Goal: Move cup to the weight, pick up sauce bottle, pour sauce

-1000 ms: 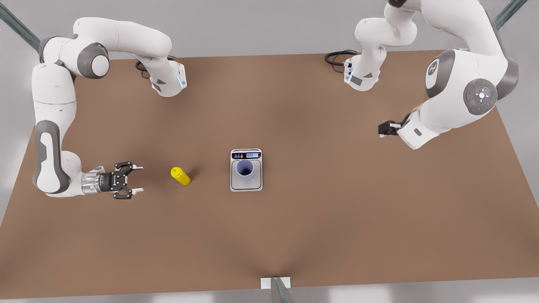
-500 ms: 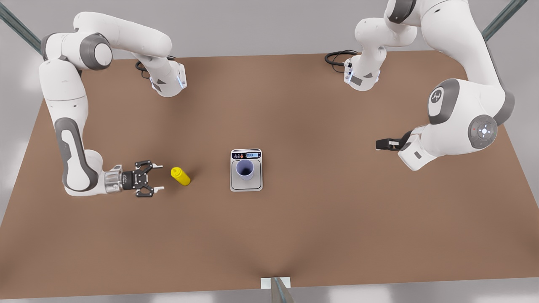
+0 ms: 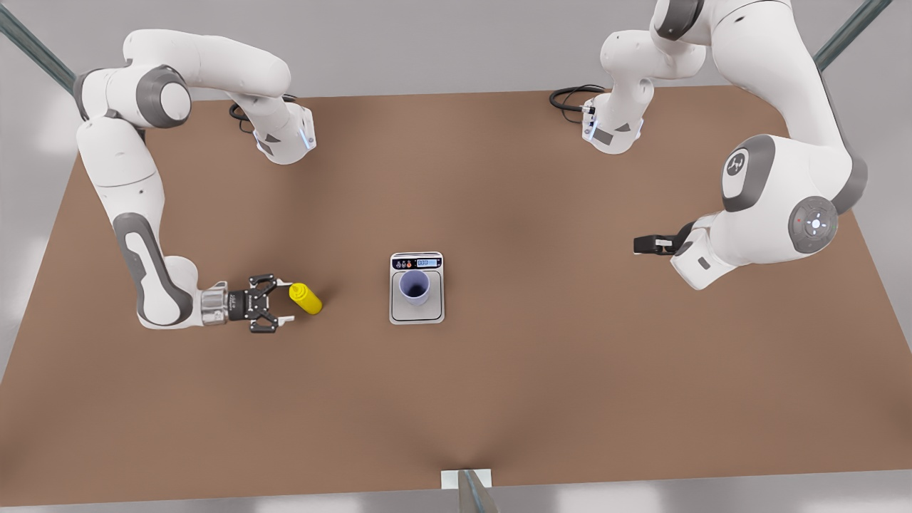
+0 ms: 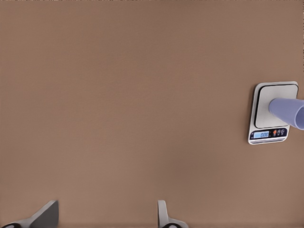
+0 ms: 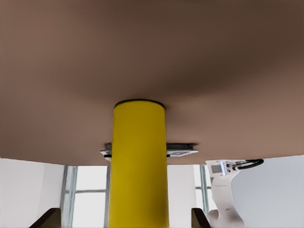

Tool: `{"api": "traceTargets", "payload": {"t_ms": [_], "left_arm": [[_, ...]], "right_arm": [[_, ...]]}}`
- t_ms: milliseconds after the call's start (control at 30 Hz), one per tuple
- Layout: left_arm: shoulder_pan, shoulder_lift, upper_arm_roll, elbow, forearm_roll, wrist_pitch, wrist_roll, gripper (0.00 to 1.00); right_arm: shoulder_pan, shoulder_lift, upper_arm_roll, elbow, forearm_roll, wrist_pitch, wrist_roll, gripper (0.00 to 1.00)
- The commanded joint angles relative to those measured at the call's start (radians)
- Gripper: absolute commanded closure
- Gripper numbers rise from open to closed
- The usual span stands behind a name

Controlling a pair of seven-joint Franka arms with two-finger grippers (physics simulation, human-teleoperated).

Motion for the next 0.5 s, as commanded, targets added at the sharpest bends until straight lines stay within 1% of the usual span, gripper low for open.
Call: {"api": "traceTargets", "payload": {"t_ms": [0, 200, 467], "left_arm": [[0.000, 0.000, -0.001, 0.000, -0.001, 0.000, 0.000, 0.00], [-0.002, 0.000, -0.001, 0.000, -0.002, 0.000, 0.000, 0.00], [-0.002, 0.000, -0.001, 0.000, -0.002, 0.000, 0.000, 0.00]], "right_arm": [[0.000, 0.004, 0.000, 0.000, 0.000, 0.000, -0.002, 0.00], [-0.003, 0.004, 0.000, -0.002, -0.003, -0.040, -0.030, 0.00], [0.009, 0.021, 0.023, 0.003, -0.002, -0.023, -0.020, 0.00]]}}
